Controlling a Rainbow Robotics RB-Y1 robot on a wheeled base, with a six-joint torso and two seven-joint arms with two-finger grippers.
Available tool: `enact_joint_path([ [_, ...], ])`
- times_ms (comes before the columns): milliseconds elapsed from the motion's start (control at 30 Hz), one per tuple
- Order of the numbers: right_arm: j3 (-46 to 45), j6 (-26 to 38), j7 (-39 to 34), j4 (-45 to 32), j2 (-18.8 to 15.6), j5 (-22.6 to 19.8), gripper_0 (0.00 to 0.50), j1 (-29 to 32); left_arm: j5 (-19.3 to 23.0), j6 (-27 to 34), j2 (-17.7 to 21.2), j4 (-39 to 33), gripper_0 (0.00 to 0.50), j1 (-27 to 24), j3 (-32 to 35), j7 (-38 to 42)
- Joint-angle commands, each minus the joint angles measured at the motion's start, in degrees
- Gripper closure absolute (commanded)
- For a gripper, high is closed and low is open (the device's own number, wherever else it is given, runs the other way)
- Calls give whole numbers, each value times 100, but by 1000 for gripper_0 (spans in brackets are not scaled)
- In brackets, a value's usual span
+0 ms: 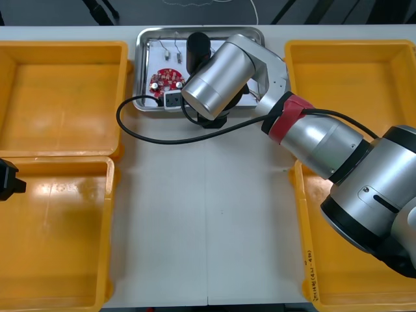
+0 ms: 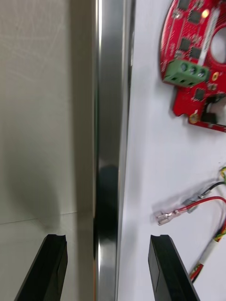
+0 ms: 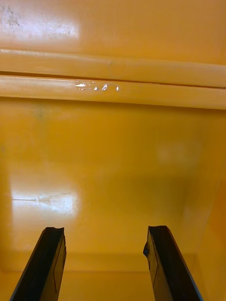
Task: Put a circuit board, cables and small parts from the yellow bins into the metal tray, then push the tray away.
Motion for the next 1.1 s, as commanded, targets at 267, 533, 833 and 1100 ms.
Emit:
enact_joint_path([
  [267,-543,724,174,-1072,-222,-352,0,-263,39,37,181,-171,0,63,19,-494],
  [533,-569,1498,-19,-1731,-661,-1099,0,-254,39,37,181,-171,0,63,19,-494],
  [833,-780,2790,-1285,-2874,-1355,-1731,0,1,39,37,181,-171,0,63,19,-494],
  [1100,-1290,3572,-2647,-4087,-1971,-2127,0,572,39,37,181,-171,0,63,19,-494],
])
